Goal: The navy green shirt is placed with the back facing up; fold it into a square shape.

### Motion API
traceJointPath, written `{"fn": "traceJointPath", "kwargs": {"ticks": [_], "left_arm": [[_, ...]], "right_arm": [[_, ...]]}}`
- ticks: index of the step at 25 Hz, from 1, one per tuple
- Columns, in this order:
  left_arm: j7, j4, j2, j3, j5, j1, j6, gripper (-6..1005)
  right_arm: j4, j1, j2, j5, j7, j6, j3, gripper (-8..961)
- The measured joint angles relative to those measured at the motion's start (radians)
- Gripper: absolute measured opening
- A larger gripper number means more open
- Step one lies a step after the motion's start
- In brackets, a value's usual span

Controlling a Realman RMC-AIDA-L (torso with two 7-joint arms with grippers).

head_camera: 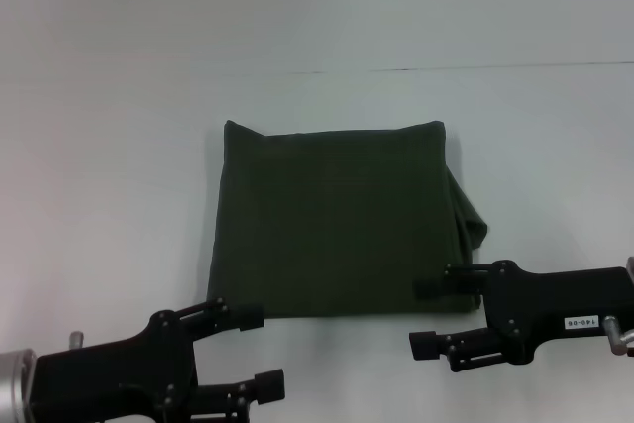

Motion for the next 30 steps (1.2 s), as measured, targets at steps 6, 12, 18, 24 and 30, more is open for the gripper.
{"fn": "traceJointPath", "kwargs": {"ticks": [6,12,18,24,30], "left_arm": [[-0.015,0.005,0.002,0.003,0.033,-0.005,-0.007,888],[-0.037,0.005,0.002,0.011,0.040,-0.012,-0.016,887],[-0.040,0.005,0.002,0.006,0.041,-0.013,-0.021,886],[-0.040,0.005,0.001,0.007,0.039,-0.013,-0.021,886],[-0.041,0.004,0.001,0.005,0.039,-0.013,-0.022,886]], "right_arm": [[0.000,-0.003,-0.005,-0.009,0.003,-0.006,-0.001,916],[0.000,-0.004,-0.005,-0.009,0.003,-0.006,-0.001,916],[0.000,-0.004,-0.005,-0.009,0.004,-0.007,-0.001,916],[0.000,0.000,-0.008,-0.009,0.004,-0.007,0.003,916],[0.000,0.006,-0.009,-0.009,0.004,-0.007,0.006,916]]}}
